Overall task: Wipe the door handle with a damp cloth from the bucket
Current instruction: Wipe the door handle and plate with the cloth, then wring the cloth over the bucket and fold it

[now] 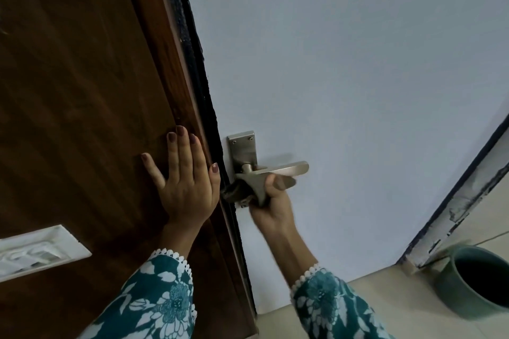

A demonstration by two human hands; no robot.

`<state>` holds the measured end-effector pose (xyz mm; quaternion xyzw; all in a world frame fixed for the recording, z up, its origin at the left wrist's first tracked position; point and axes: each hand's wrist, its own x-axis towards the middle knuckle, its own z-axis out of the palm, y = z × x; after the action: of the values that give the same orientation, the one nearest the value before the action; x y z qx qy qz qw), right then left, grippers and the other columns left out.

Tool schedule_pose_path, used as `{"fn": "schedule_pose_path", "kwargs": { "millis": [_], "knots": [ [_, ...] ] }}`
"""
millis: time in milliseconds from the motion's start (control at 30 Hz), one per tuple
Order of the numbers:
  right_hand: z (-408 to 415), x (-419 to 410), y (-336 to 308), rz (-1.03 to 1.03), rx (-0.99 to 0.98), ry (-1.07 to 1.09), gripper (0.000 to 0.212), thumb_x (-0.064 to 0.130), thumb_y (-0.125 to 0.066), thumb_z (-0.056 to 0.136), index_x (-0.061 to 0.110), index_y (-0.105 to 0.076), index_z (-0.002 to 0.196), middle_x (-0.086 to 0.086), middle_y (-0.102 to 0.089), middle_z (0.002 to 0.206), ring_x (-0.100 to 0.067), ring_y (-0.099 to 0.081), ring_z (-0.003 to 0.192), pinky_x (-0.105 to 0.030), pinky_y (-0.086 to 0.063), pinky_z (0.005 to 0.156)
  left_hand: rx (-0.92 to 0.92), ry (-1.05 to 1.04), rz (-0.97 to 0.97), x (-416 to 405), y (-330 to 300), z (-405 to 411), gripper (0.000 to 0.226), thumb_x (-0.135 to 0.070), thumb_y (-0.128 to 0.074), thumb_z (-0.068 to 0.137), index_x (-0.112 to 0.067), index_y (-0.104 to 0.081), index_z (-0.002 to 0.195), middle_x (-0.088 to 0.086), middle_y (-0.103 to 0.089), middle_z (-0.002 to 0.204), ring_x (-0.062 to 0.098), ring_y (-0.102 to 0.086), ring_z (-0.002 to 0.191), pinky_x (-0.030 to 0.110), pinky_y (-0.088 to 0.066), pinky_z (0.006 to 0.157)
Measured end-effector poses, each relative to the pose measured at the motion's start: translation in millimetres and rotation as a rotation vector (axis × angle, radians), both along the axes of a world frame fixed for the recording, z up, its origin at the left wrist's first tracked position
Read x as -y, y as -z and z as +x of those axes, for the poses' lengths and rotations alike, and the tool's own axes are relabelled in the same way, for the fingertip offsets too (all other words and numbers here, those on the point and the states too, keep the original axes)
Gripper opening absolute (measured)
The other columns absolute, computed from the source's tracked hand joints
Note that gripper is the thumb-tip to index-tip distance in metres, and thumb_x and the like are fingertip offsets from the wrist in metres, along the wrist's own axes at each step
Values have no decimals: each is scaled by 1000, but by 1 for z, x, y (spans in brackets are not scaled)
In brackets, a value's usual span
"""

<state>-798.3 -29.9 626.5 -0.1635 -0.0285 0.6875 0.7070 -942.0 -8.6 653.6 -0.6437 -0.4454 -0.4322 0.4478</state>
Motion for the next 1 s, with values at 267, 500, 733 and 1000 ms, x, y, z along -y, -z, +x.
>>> {"fn": "schedule_pose_path", "kwargs": {
  "millis": [267, 500, 733, 1000],
  "knots": [
    [-27, 0, 3, -158, 232, 64, 30, 1, -44, 97, -3, -44, 127, -21, -59, 118, -28, -62, 97, -32, -58, 72, 6, -21, -11, 1, 0, 0, 62, -28, -32, 100, -2, -8, 151, 11, -6, 158, 26, -3, 149, 57, 4, 114],
    [-57, -13, 25, -261, 630, 94, 46, 14, -63, 84, 22, -46, 125, -11, -63, 114, -29, -62, 107, -49, -49, 97, 28, -14, -81, 9, -5, 1, 61, -29, -31, 101, -4, -7, 151, 13, -16, 154, 22, -1, 149, 54, 6, 115],
    [26, 21, 43, -157, 1071, 15, 18, 3, -58, 88, 15, -49, 97, -17, -63, 95, -30, -59, 67, -28, -41, 41, 183, 17, -269, 30, 2, 22, 64, -26, -35, 98, -1, -7, 149, 10, -10, 156, 20, 4, 148, 52, 4, 116],
    [151, 57, 17, 55, 785, -171, 21, 9, -58, 88, 0, -54, 107, -20, -63, 101, -34, -62, 93, -45, -52, 81, 505, 642, -904, 80, 47, 117, 54, -31, -39, 98, -14, -27, 148, 3, -29, 154, 18, -26, 144, 41, -27, 116]
  ]
}}
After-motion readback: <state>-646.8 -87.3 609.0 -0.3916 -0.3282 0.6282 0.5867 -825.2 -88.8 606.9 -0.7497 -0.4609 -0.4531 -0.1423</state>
